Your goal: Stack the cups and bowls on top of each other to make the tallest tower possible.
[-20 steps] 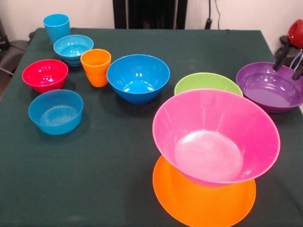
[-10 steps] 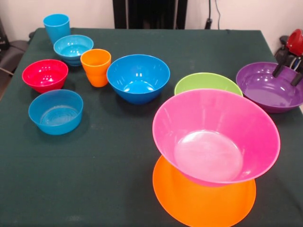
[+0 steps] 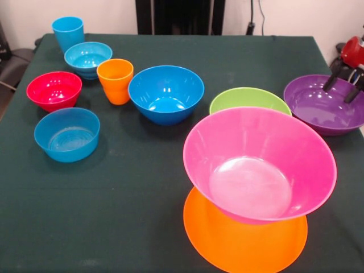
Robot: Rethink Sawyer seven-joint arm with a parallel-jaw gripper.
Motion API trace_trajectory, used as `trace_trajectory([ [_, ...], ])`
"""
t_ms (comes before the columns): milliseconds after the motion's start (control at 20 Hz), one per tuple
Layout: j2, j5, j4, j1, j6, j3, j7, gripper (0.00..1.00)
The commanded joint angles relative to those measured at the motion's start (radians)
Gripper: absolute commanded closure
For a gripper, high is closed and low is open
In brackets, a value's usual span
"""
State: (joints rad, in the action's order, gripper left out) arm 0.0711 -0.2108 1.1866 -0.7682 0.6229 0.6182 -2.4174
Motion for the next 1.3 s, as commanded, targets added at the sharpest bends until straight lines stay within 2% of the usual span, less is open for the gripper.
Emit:
trace_trajectory([
  [50, -0.005, -0.044, -0.058, 0.002, 0.138, -0.045, -0.210, 0.00],
  [300, 0.011, -0.047, -0.047, 0.000, 0.152, -0.040, -0.195, 0.00],
  [700, 0.015, -0.058, -0.088, 0.011, 0.212, -0.030, -0.194, 0.00],
  [1300, -0.023, -0.094, -0.139, -0.002, 0.237, -0.019, -0.245, 0.00],
])
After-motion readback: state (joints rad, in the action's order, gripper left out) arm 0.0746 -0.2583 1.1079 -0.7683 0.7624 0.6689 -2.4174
